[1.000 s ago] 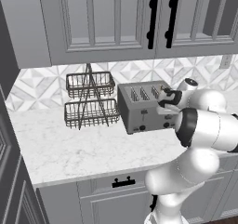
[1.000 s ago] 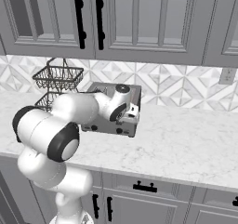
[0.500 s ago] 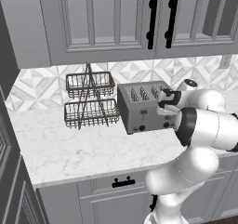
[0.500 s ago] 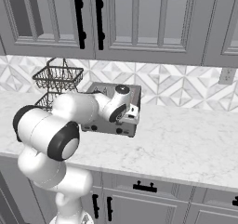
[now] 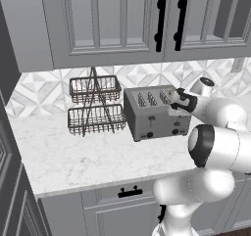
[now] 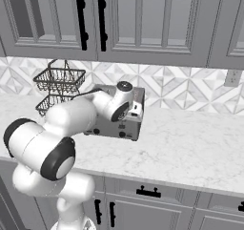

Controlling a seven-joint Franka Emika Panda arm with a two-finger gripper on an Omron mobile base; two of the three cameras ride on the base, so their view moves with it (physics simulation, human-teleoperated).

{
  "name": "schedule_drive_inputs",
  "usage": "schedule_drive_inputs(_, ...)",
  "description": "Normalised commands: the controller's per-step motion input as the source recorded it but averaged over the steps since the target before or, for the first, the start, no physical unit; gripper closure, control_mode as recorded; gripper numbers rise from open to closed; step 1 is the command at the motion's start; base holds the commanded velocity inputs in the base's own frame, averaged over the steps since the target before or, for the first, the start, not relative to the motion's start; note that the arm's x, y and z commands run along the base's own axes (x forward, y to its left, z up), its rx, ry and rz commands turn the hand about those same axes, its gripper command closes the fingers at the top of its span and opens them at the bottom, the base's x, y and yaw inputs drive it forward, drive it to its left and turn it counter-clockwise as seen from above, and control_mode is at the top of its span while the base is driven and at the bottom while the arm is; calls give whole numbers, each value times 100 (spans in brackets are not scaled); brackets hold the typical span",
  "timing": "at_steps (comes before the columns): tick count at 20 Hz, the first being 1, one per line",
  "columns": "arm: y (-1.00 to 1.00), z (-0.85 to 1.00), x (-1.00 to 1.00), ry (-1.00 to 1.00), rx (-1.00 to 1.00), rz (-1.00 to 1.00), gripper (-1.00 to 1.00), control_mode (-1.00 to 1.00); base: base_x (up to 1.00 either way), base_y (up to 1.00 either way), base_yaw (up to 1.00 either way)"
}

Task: Start the toaster. Once the lever pops up, take the bread to the plate on the dining counter.

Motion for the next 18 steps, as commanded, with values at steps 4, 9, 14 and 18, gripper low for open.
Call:
schedule_drive_inputs(4,0,64,0,-9,0,0,100,-100,0,0,0)
schedule_drive_inputs(9,0,52,3,-14,0,0,100,-100,0,0,0)
schedule_drive_inputs(14,0,32,0,-26,0,0,100,-100,0,0,0)
schedule_drive_inputs(18,-3,8,19,-10,0,0,100,-100,0,0,0)
